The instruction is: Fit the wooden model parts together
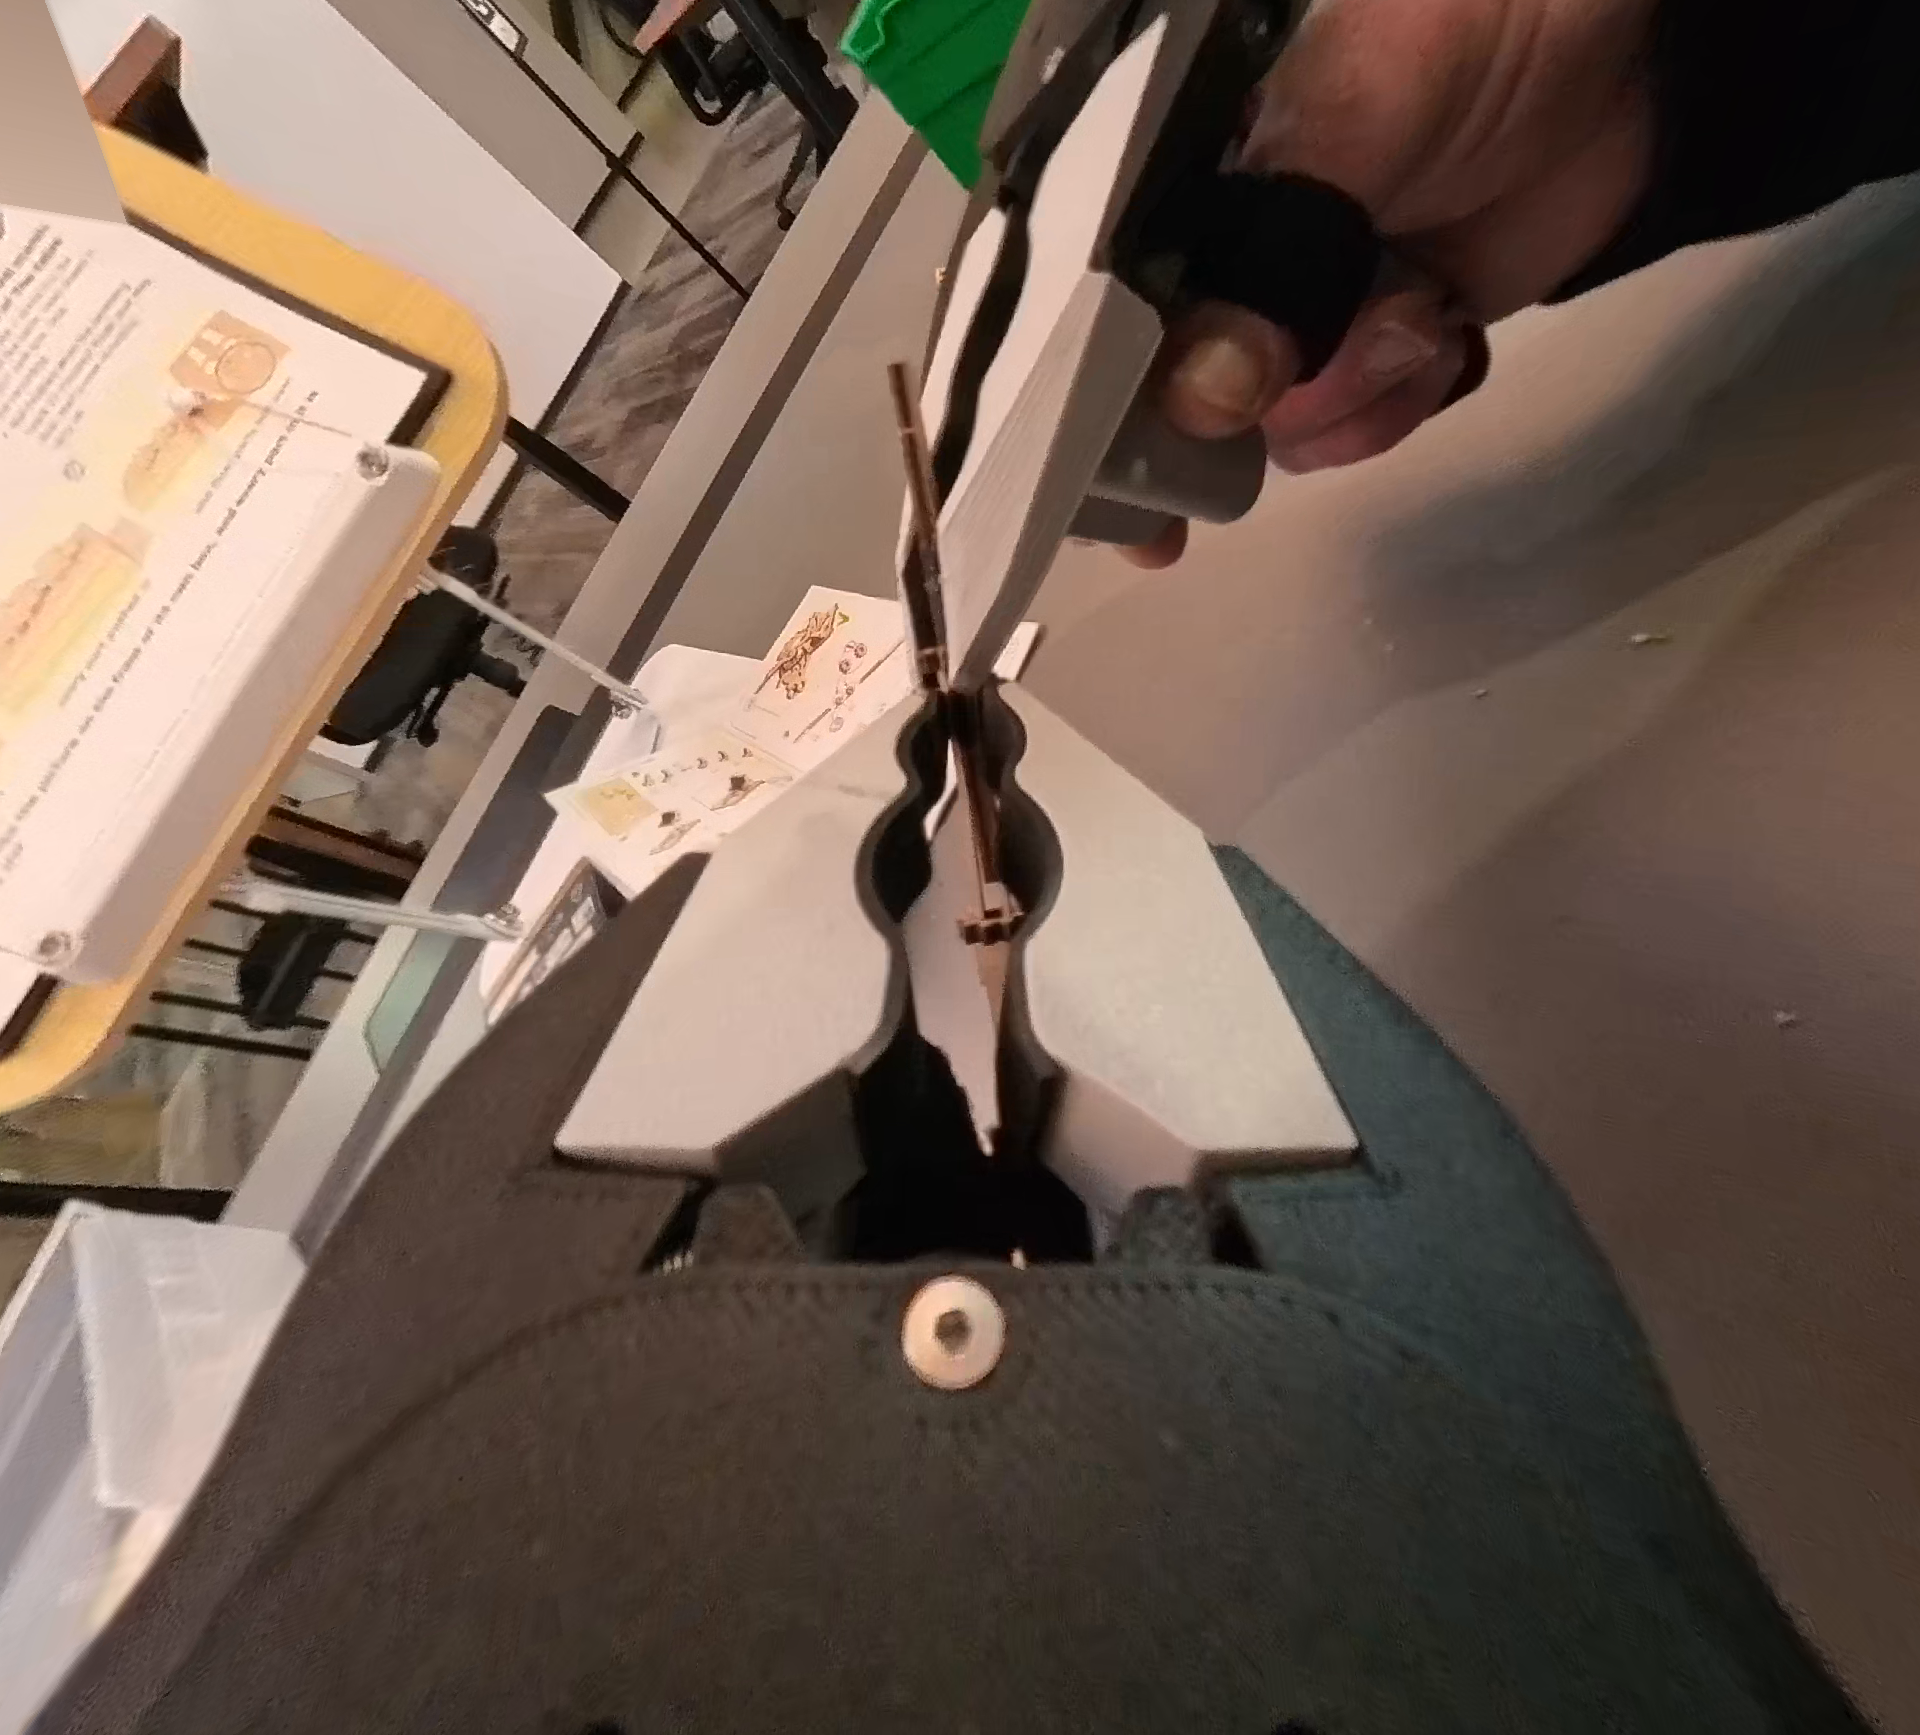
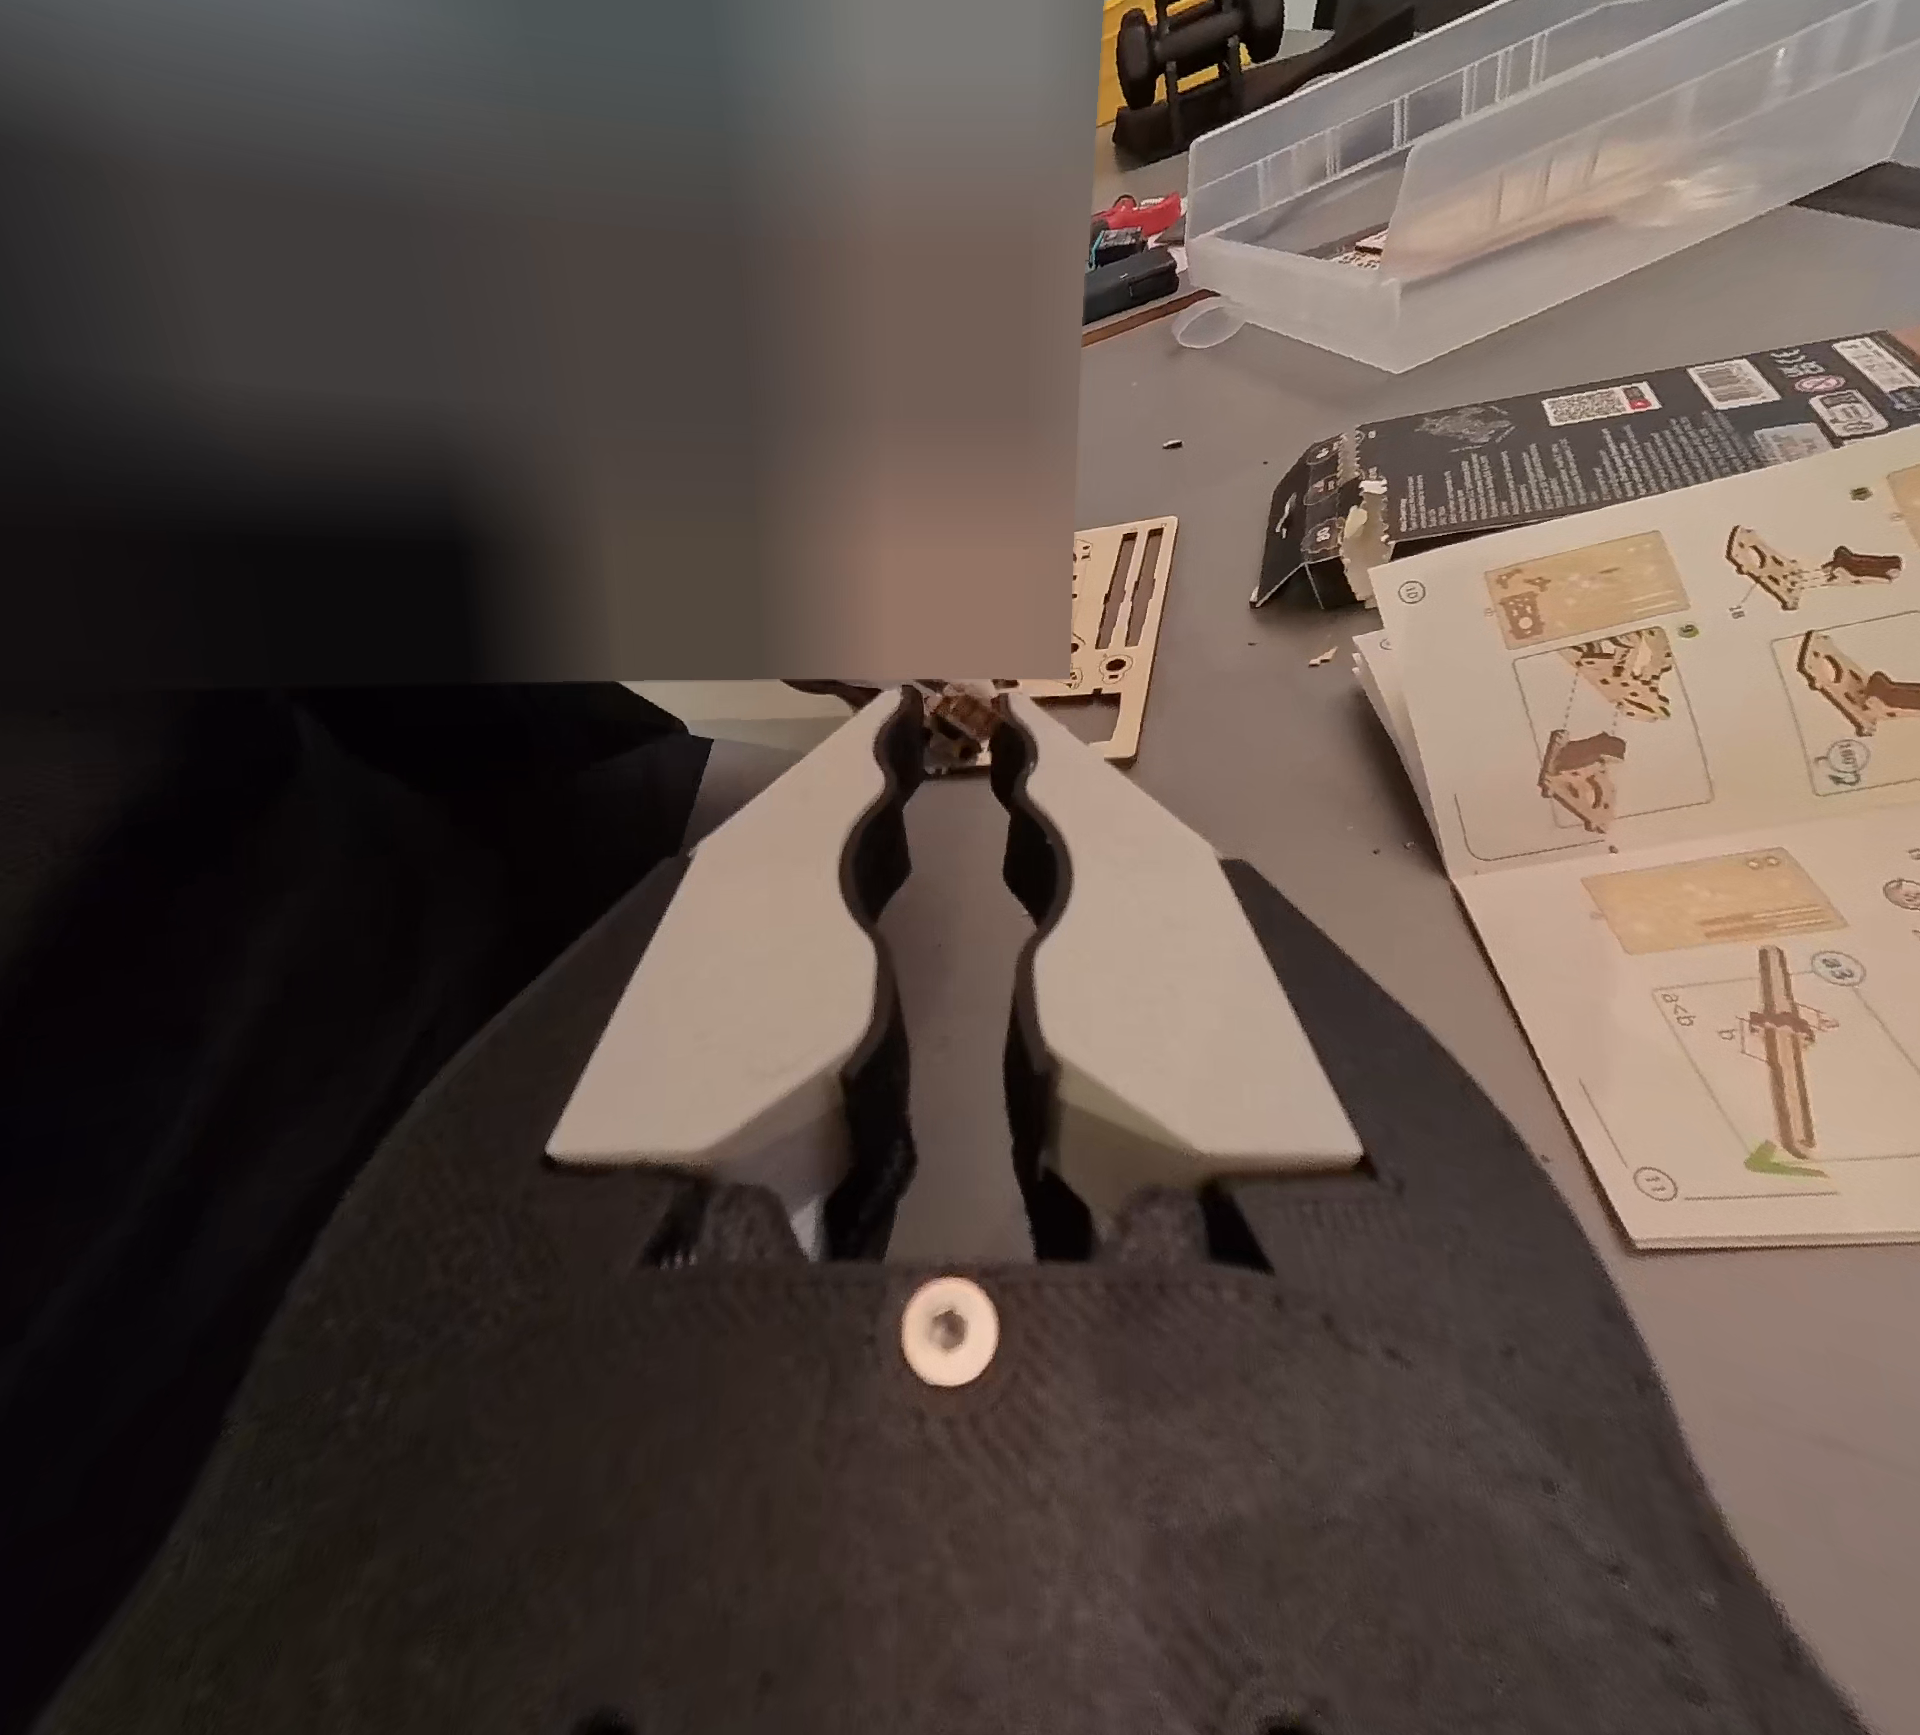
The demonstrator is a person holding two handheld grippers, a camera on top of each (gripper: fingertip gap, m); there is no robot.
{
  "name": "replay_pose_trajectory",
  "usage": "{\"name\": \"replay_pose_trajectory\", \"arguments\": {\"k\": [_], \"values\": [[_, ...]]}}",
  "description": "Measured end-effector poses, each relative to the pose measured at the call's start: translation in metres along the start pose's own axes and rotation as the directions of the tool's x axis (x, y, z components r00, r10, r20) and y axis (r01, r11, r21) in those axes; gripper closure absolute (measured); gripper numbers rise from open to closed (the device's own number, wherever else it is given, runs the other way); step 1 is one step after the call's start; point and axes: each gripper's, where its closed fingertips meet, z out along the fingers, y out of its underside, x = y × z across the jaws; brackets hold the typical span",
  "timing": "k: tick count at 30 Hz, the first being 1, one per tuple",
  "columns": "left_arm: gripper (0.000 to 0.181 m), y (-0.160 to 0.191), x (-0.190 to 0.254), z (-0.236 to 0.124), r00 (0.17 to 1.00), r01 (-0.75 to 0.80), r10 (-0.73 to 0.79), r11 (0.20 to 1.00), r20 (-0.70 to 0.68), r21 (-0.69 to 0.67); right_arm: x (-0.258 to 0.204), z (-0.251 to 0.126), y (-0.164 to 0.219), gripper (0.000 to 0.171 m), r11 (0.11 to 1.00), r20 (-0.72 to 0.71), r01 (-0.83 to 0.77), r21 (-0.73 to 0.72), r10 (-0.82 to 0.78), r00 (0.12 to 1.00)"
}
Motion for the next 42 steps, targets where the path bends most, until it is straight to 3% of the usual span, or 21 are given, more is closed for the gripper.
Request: {"name": "replay_pose_trajectory", "arguments": {"k": [8, 14, 19, 21, 24, 29, 42], "values": [[0.178, 0.004, 0.007, 0.002, 0.991, -0.131, 0.129, 0.988, -0.023, -0.083, 0.001, 0.002, 0.009, 0.162, 0.998, 0.003, -0.017, -0.053, 0.017, 1.0], [0.179, 0.005, 0.01, 0.003, 0.993, -0.117, 0.114, 0.989, -0.029, -0.094, 0.002, 0.003, 0.013, 0.162, 0.996, 0.014, -0.035, -0.08, 0.036, 0.999], [0.178, 0.006, -0.003, 0.001, 0.993, 0.117, -0.117, 0.993, -0.013, -0.012, 0.005, 0.006, -0.001, 0.16, 0.998, 0.006, -0.058, 0.003, 0.058, 0.998], [0.177, 0.008, -0.005, 0.001, 0.989, 0.15, -0.15, 0.989, -0.016, -0.017, 0.005, 0.003, -0.006, 0.144, 0.998, 0.017, -0.057, 0.024, 0.056, 0.998], [0.176, 0.004, -0.009, -0.001, 0.972, 0.236, -0.235, 0.971, -0.03, 0.035, 0.001, 0.003, -0.005, 0.149, 1.0, 0.017, -0.011, 0.017, 0.01, 1.0], [0.176, 0.001, -0.01, -0.003, 0.964, 0.264, -0.262, 0.963, -0.046, 0.059, 0.003, 0.001, -0.007, 0.161, 0.999, -0.02, 0.043, 0.02, -0.043, 0.999], [0.177, -0.001, -0.009, -0.007, 0.911, 0.406, -0.386, 0.9, -0.146, 0.157, 0.0, 0.003, -0.008, 0.163, 0.998, -0.003, 0.058, 0.008, -0.058, 0.998]]}}
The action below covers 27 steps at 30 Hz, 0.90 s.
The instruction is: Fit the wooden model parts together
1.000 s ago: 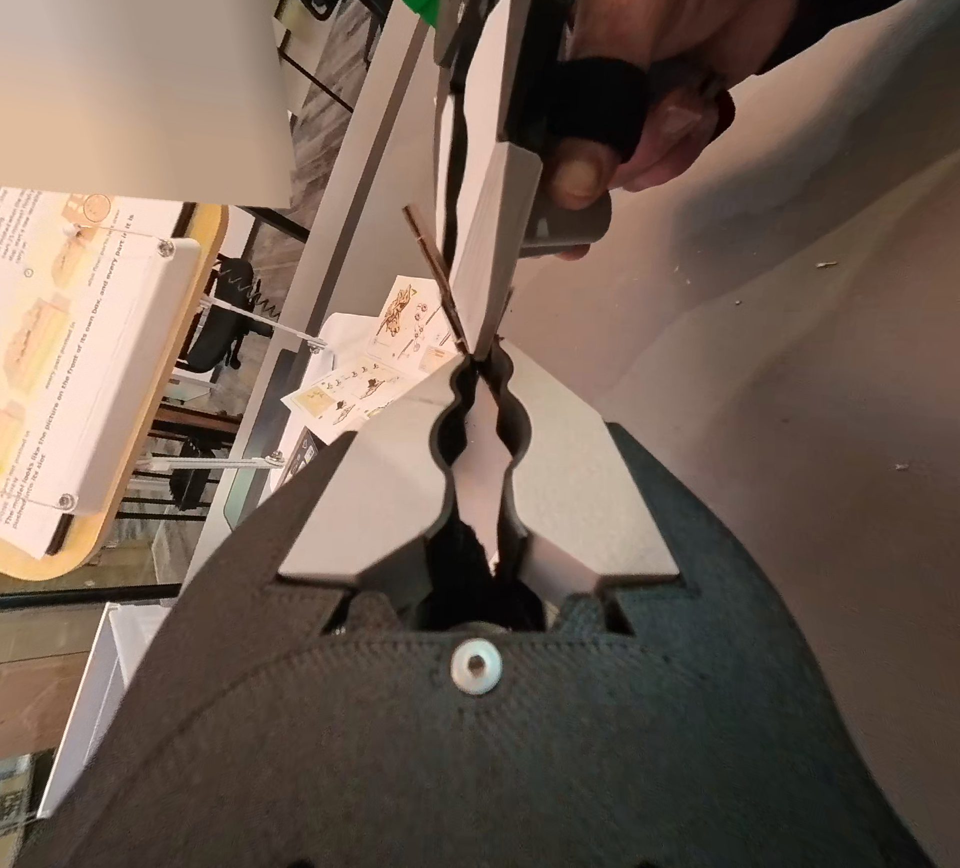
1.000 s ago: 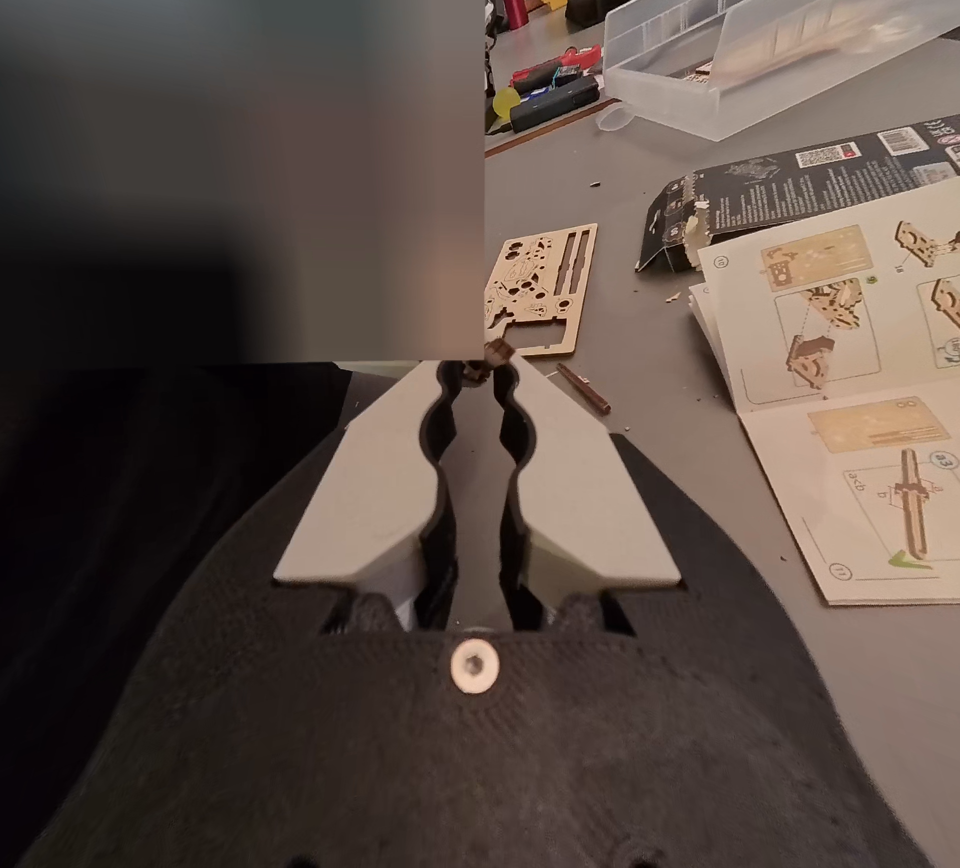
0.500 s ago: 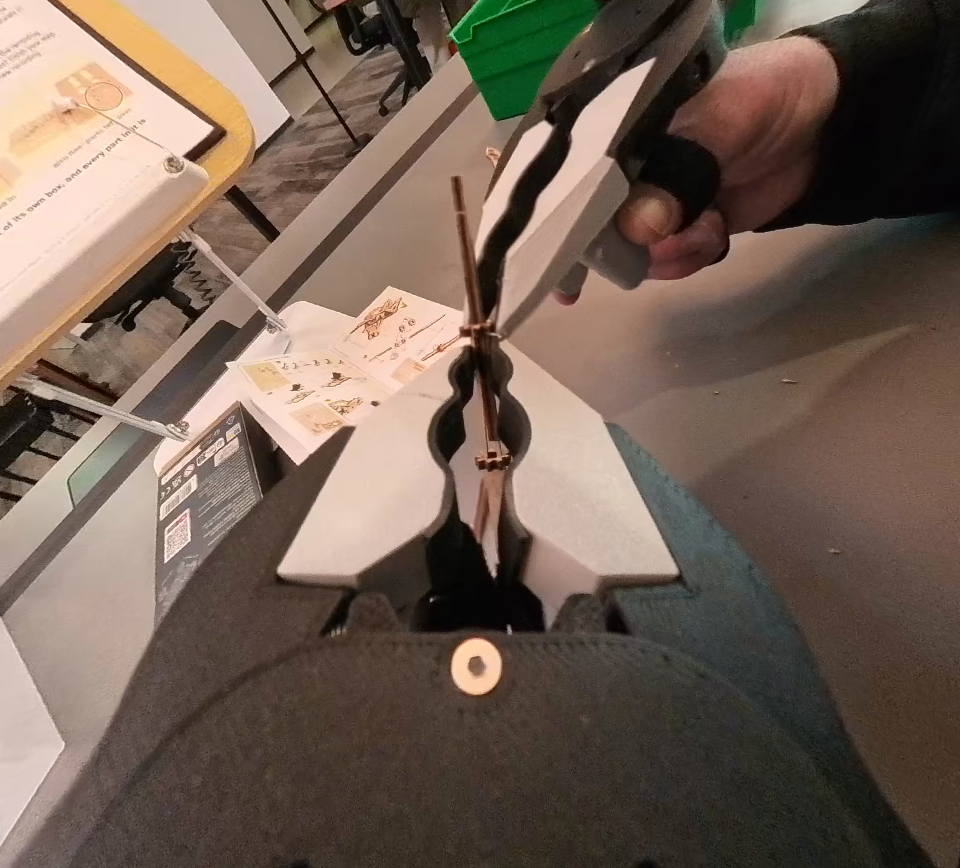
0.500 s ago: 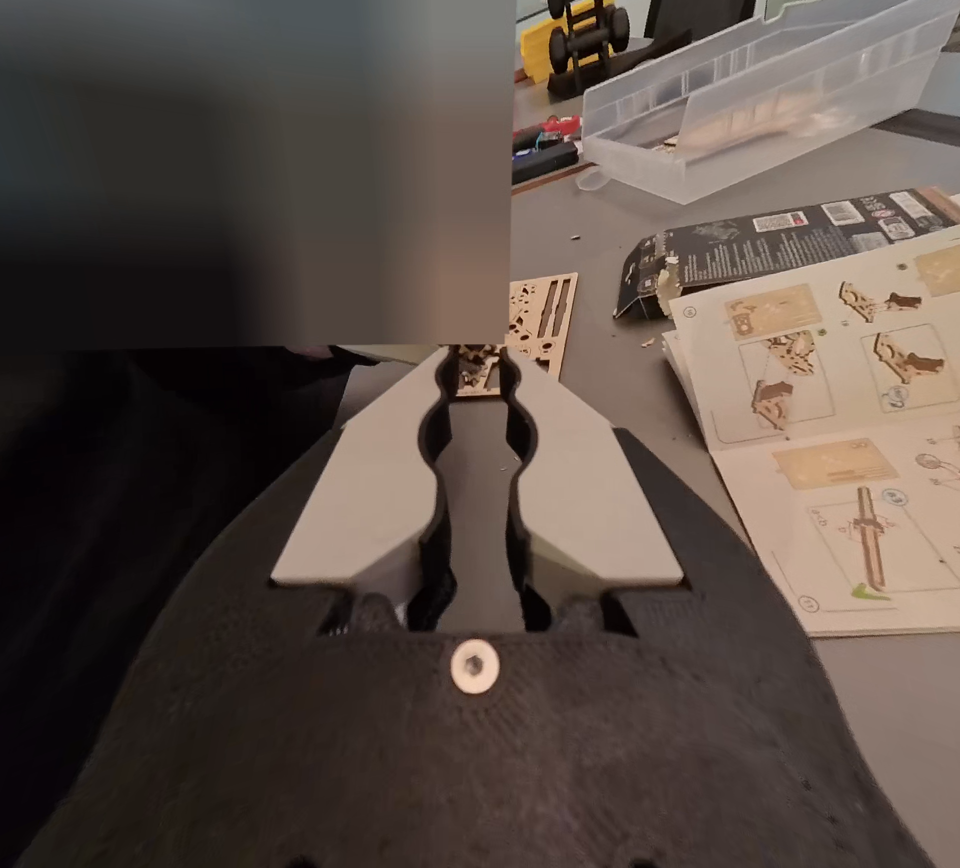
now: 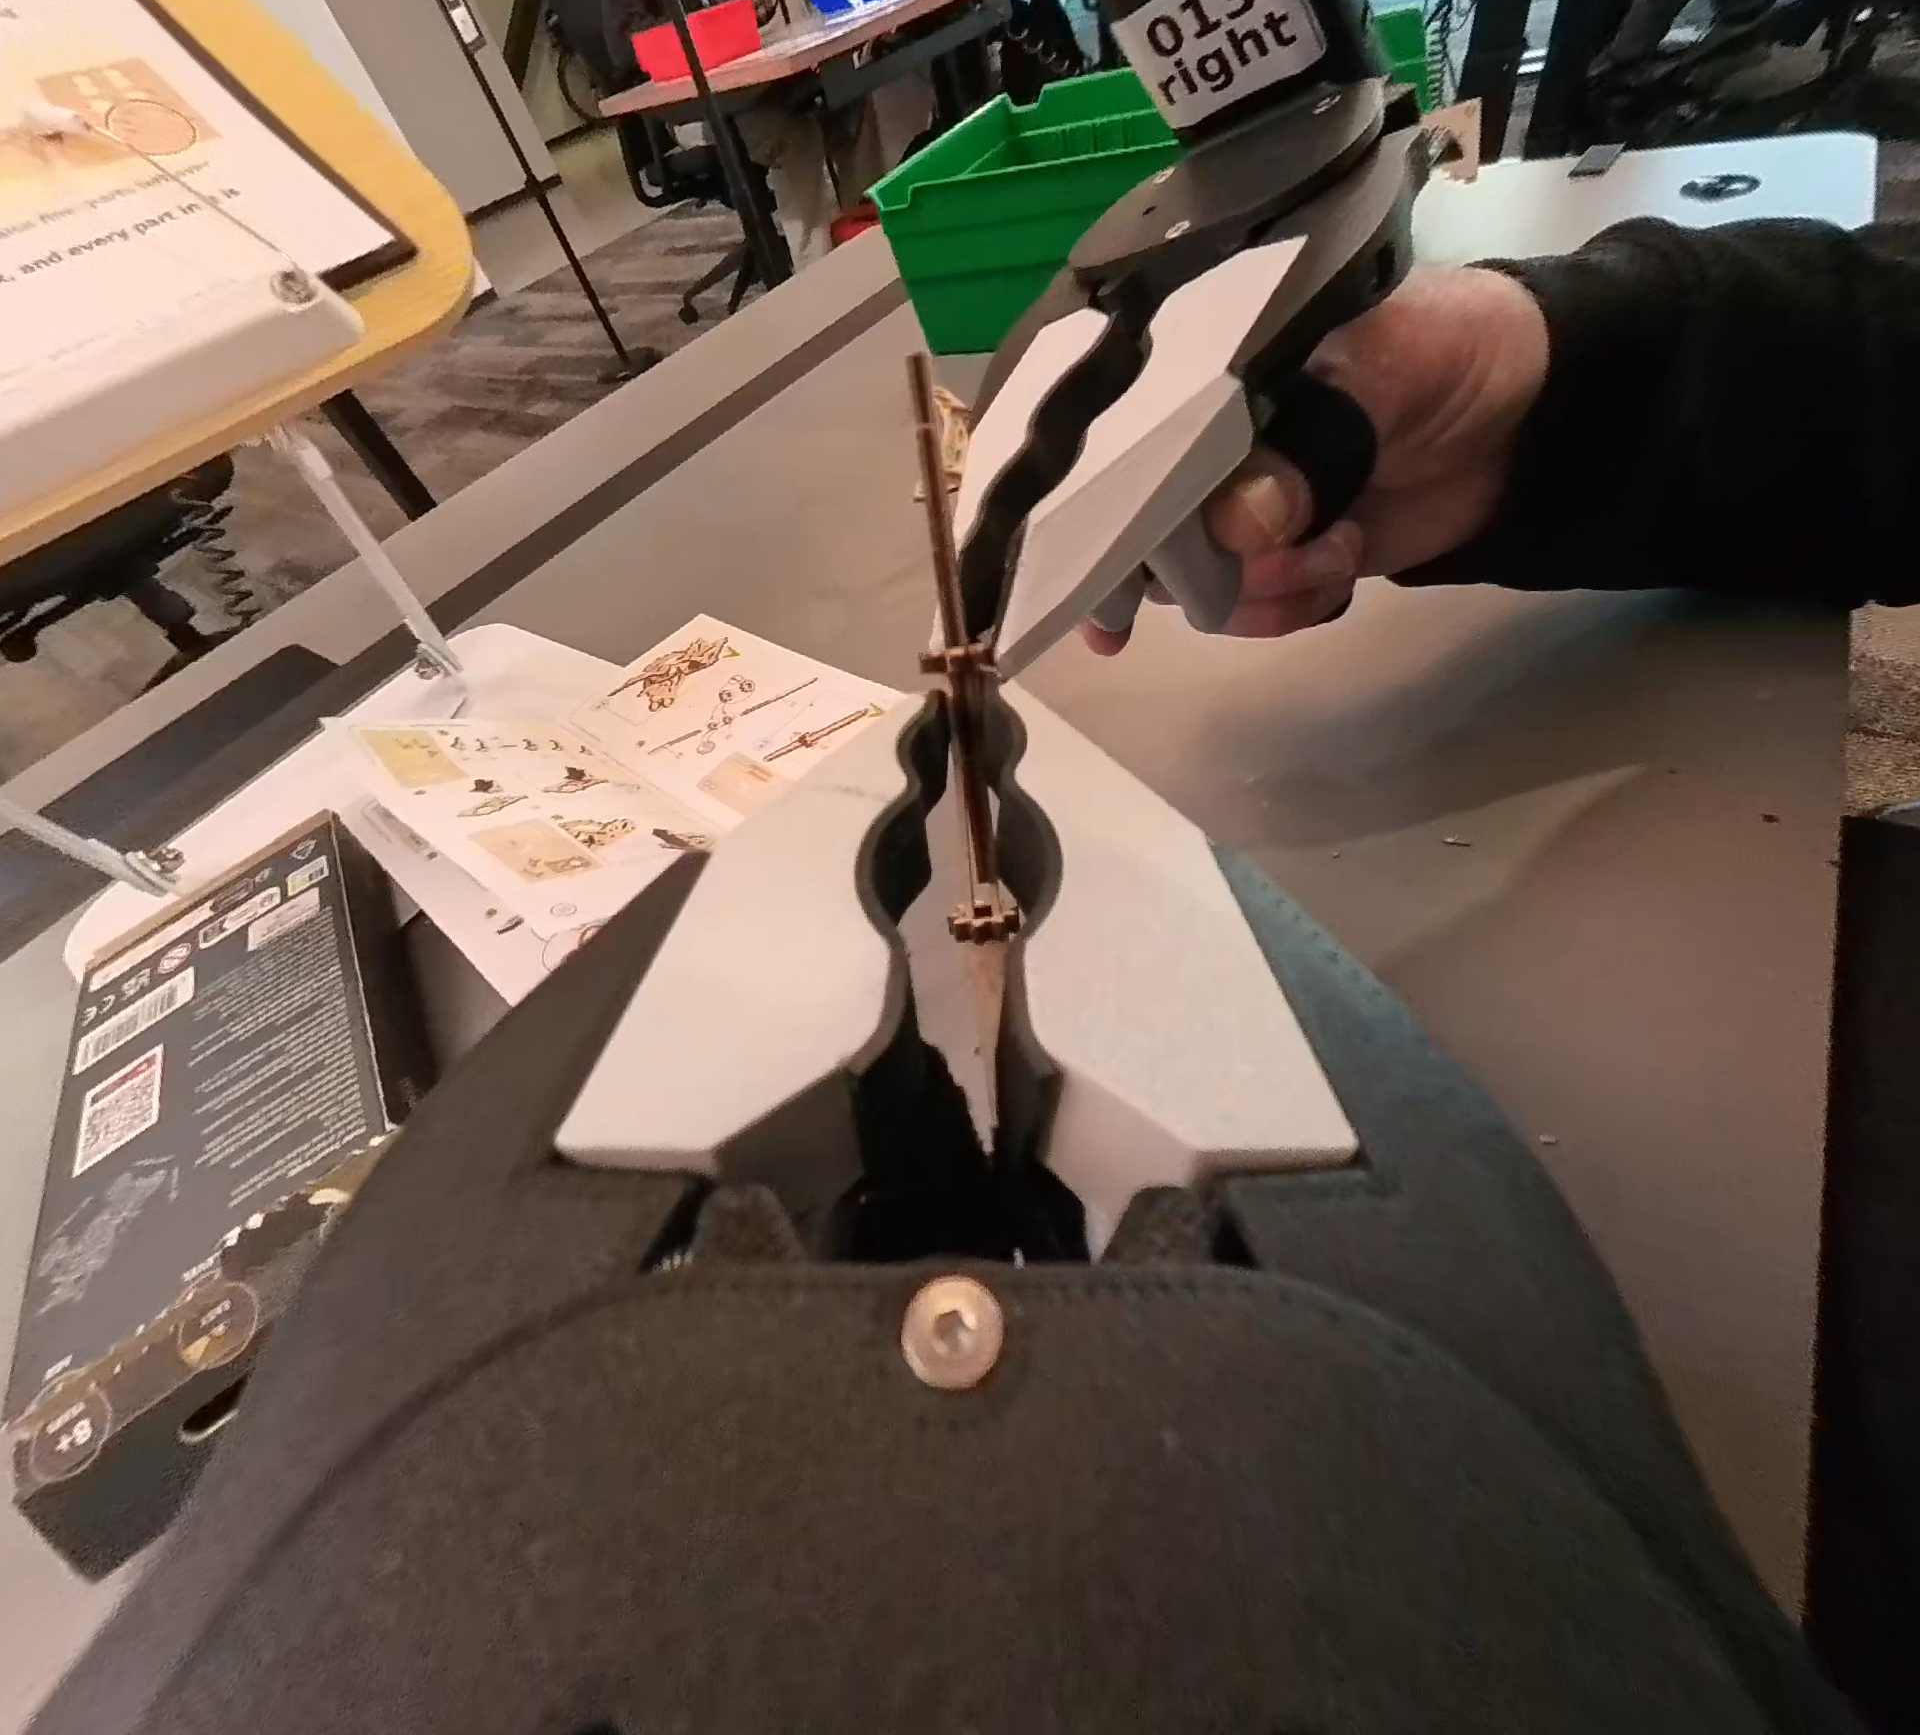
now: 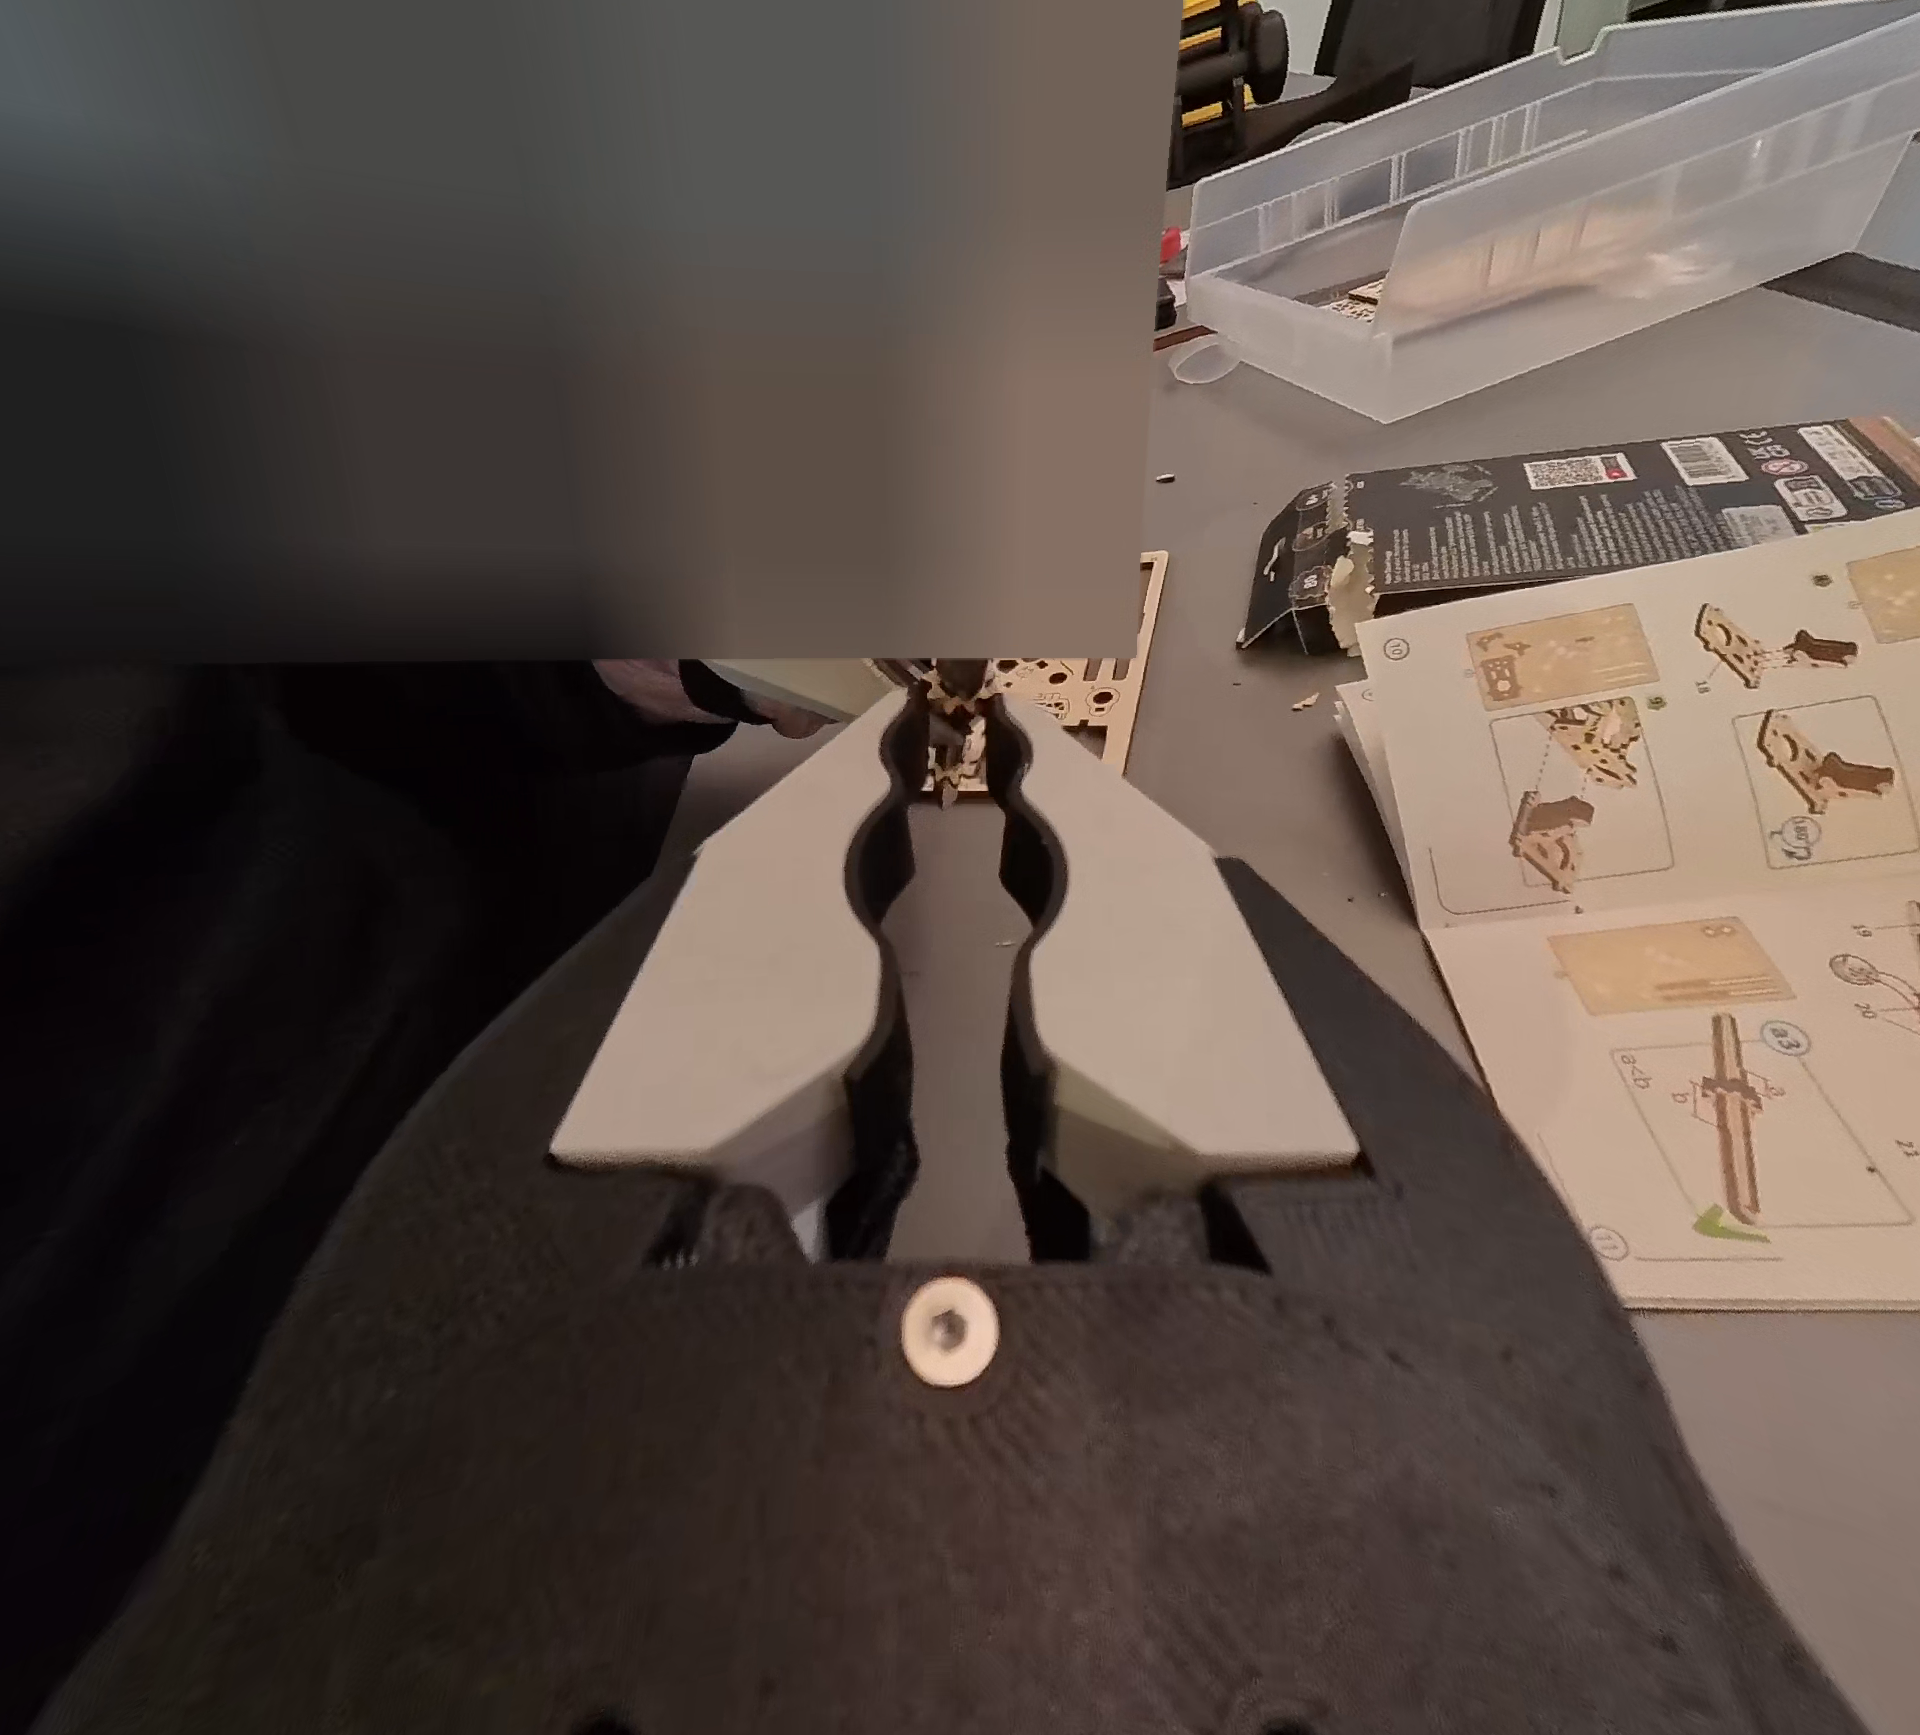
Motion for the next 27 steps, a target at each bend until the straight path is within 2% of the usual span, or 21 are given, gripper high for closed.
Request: {"name": "replay_pose_trajectory", "arguments": {"k": [7, 16, 19, 24, 27], "values": [[0.176, -0.003, 0.0, -0.002, 0.998, -0.061, 0.06, 0.998, 0.013, 0.007, -0.002, 0.0, -0.004, 0.161, 0.999, 0.006, 0.01, 0.03, -0.01, 1.0], [0.176, -0.006, -0.006, -0.009, 0.984, 0.175, -0.166, 0.962, -0.06, 0.21, -0.003, 0.01, -0.01, 0.162, 0.996, -0.031, 0.083, -0.021, -0.084, 0.996], [0.176, 0.004, -0.007, -0.01, 0.976, 0.217, -0.208, 0.952, -0.065, 0.218, 0.0, 0.017, -0.003, 0.162, 0.989, -0.047, 0.12, -0.085, -0.124, 0.991], [0.176, 0.008, -0.008, -0.017, 0.981, 0.192, -0.187, 0.961, -0.043, 0.2, -0.002, 0.024, -0.001, 0.161, 0.986, -0.022, 0.126, -0.109, -0.129, 0.991], [0.176, 0.013, -0.008, -0.017, 0.984, 0.177, -0.174, 0.969, -0.035, 0.17, 0.001, 0.025, -0.002, 0.155, 0.988, -0.033, 0.119, -0.098, -0.122, 0.992]]}}
